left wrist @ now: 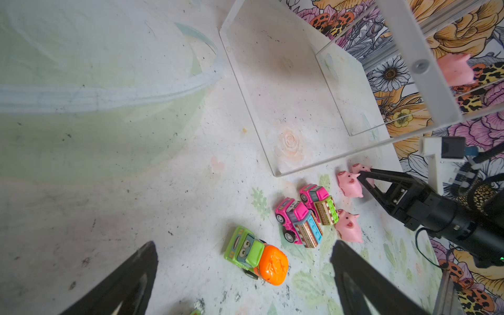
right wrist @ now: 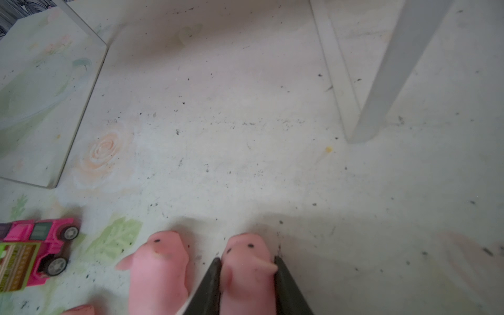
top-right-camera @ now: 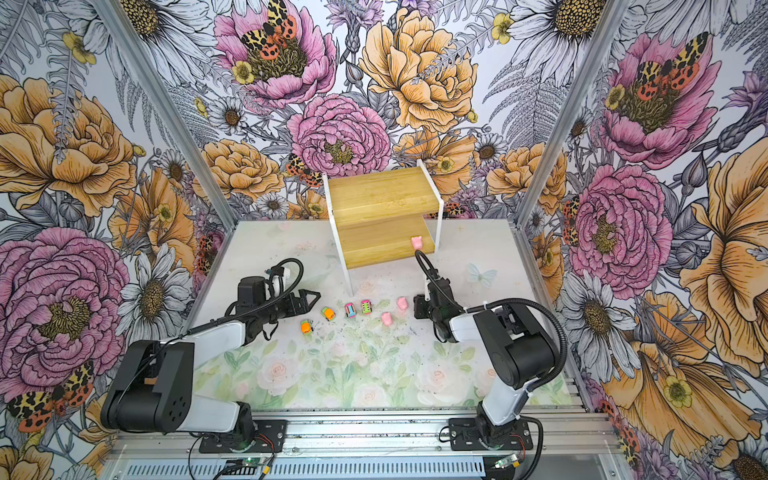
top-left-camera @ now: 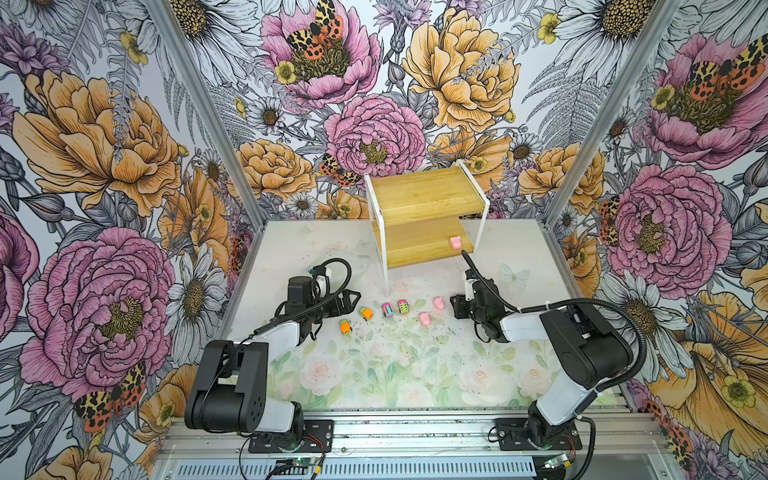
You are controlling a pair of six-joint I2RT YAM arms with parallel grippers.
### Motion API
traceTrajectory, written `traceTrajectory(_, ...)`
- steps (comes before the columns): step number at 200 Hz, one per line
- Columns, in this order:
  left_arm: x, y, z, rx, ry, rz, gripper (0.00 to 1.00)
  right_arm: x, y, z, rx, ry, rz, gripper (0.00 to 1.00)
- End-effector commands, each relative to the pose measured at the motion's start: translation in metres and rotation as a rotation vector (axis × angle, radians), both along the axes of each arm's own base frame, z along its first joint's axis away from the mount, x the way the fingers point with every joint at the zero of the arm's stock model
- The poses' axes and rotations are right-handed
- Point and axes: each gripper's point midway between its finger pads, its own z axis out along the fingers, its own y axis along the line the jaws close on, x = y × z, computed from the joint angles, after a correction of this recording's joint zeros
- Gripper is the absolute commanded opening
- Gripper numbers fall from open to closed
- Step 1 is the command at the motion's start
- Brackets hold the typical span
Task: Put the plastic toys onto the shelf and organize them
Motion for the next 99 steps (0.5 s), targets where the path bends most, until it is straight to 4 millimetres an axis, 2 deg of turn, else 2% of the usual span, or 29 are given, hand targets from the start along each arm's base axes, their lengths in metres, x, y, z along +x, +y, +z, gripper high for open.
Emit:
traceTrajectory(1, -0.001, 0.0, 0.0, -0.01, -0.016, -0.015, 0.99, 0.001, 0.008, 0.022, 0.042, -0.054, 0.023, 0.3)
traceTrajectory(61, -0.003, -0.005, 0.001, -0.038, -0.015, -0.047, 0.99, 0.0, 0.015, 0.049, 0.075, -0.098, 0.049, 0.28)
traceTrajectory(75, -0.004, -0.01, 0.004, -0.067, -0.024, -0.073, 0.99, 0.001, 0.017, 0.064, 0.085, -0.121, 0.054, 0.28)
traceTrajectory(99, -0.005, -0.018, 0.008, -0.115, -0.03, -0.112, 0.99, 0.003, 0.025, 0.102, 0.112, -0.196, 0.067, 0.28)
